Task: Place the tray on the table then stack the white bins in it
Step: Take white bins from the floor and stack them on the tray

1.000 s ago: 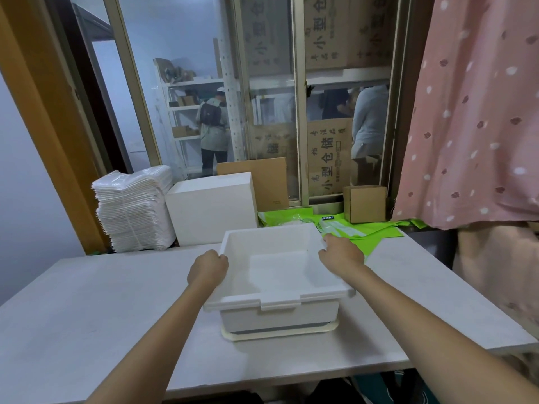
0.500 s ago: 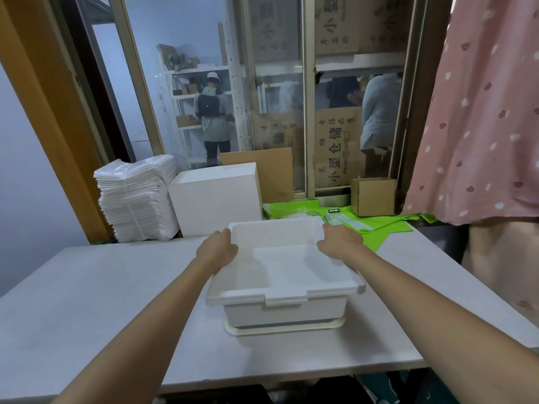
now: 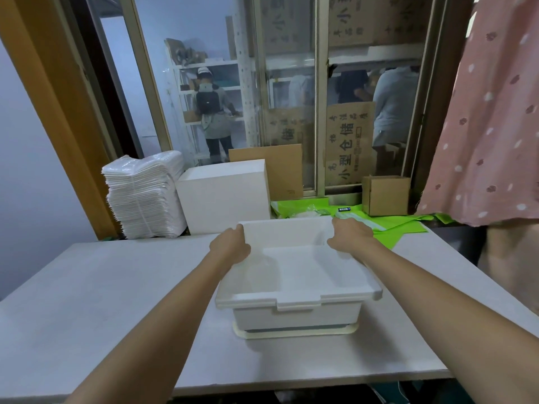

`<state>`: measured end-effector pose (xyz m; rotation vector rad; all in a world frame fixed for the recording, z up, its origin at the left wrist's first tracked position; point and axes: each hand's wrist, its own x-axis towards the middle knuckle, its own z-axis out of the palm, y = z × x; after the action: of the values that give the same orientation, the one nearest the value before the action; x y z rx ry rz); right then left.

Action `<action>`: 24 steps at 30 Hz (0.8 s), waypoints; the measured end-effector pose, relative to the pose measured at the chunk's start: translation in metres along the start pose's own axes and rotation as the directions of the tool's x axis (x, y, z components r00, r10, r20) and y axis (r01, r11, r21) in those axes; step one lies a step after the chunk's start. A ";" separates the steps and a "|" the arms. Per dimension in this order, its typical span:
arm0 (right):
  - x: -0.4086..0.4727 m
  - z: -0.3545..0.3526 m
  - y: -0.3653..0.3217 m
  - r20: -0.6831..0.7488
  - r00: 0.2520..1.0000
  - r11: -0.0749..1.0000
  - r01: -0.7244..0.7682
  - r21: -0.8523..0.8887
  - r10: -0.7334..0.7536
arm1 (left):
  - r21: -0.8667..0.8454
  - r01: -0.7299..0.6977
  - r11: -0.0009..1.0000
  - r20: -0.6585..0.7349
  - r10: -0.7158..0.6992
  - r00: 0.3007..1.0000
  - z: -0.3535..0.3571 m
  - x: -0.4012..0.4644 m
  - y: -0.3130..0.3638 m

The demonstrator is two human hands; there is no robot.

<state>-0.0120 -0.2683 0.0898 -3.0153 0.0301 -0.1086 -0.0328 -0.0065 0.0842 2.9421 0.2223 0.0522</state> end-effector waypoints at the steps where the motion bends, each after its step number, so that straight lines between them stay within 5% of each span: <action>1: 0.004 -0.001 -0.001 0.015 1.000 1.000 0.001 -0.001 -0.001 | -0.009 -0.002 1.000 0.029 0.002 1.000 0.000 0.005 0.000; 12: 0.038 0.013 -0.006 0.084 0.996 0.995 0.021 0.100 -0.029 | -0.249 0.083 0.965 0.165 -0.042 0.985 0.001 0.032 -0.003; 19: 0.038 0.016 -0.006 0.045 0.999 0.995 0.001 0.103 -0.006 | -0.322 0.105 0.941 0.090 -0.080 0.993 0.011 0.032 -0.004; 24: 0.015 0.001 -0.006 0.028 1.000 0.999 -0.012 0.039 0.011 | -0.211 0.071 0.975 -0.162 -0.107 0.981 0.000 0.014 -0.004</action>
<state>0.0031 -0.2621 0.0902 -2.9765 0.0416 -0.0653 -0.0192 -0.0003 0.0842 2.7199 0.3519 0.2993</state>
